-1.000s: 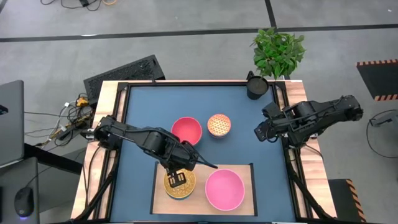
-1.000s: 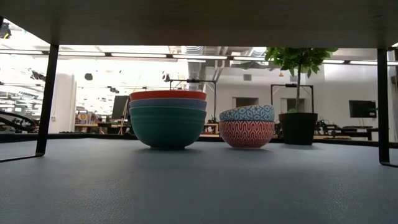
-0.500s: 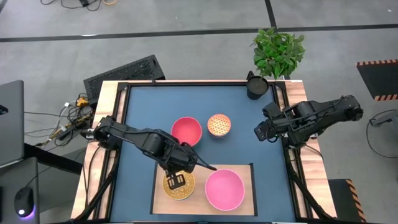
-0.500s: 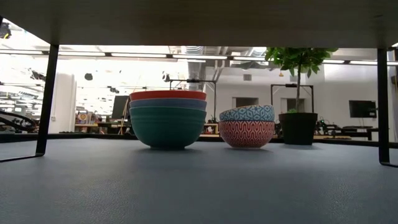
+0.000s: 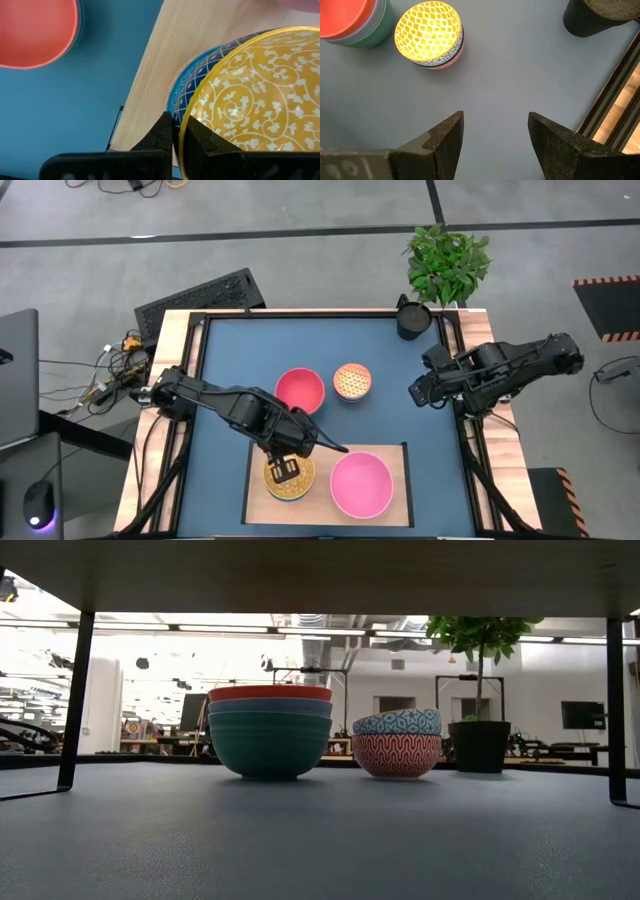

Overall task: Place and stack bowls onto a shelf
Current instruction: Stack the yellow bowl on top of the light blue patterned bowl on the shelf

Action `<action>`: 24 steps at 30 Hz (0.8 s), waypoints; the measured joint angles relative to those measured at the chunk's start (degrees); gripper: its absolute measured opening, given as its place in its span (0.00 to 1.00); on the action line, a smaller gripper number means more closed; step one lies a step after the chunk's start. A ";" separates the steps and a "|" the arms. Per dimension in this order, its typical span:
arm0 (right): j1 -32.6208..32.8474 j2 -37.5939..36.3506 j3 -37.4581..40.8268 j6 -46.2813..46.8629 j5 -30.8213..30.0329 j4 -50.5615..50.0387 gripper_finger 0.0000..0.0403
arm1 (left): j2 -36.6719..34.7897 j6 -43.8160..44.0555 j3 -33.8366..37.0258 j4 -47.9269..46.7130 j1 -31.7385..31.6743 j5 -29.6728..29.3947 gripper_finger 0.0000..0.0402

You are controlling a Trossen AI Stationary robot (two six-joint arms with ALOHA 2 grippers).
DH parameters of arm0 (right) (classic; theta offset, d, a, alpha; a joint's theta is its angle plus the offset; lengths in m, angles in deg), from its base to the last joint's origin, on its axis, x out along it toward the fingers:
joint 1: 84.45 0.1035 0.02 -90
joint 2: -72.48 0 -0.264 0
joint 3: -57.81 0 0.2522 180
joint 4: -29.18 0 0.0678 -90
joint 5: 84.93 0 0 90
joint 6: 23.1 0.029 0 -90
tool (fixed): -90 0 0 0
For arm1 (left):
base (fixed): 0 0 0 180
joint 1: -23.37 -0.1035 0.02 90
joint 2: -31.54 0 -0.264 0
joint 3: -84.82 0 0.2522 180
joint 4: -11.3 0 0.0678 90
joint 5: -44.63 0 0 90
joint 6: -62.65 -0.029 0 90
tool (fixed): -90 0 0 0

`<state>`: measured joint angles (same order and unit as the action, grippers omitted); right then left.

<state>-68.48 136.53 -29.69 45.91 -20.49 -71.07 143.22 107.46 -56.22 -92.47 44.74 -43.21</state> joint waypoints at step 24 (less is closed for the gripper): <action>-2.34 0.02 0.00 -0.55 0.13 -0.05 0.62 | -0.87 3.17 3.87 2.48 0.21 -1.07 0.00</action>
<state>-70.82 136.55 -29.69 45.36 -20.36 -71.11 142.34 110.62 -52.35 -89.99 44.95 -44.28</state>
